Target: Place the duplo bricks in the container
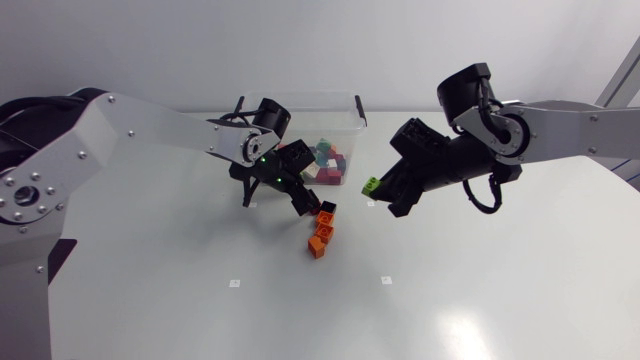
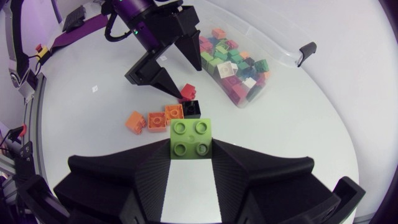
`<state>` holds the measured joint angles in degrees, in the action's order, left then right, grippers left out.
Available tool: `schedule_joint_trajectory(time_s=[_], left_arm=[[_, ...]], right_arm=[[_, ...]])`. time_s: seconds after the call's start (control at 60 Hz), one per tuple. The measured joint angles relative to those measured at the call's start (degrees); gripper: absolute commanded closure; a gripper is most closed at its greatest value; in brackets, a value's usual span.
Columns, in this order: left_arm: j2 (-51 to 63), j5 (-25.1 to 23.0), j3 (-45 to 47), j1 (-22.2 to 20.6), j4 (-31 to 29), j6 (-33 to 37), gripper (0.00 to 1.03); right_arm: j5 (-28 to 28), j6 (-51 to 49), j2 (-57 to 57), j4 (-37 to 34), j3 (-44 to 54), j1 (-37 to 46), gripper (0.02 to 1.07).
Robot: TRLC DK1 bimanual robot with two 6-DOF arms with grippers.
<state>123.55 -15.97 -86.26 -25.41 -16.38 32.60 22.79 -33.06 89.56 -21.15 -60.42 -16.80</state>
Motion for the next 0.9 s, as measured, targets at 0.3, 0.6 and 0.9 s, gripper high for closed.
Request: schedule_joint_trajectory(time_s=[0.3,0.6,0.9], left_arm=[[1.6,0.0,-0.7,-0.7,0.0,0.0,0.17],[2.9,0.4,-4.1,-0.7,-3.1,0.0,0.44],[4.5,1.5,-4.4,-1.9,-5.5,0.0,0.60]], right_arm=[[2.7,2.5,-3.3,-1.9,-4.5,0.4,0.79],[3.0,3.3,-4.3,-3.2,-6.7,0.8,0.79],[3.2,3.3,-4.4,-3.4,-6.7,1.2,0.79]])
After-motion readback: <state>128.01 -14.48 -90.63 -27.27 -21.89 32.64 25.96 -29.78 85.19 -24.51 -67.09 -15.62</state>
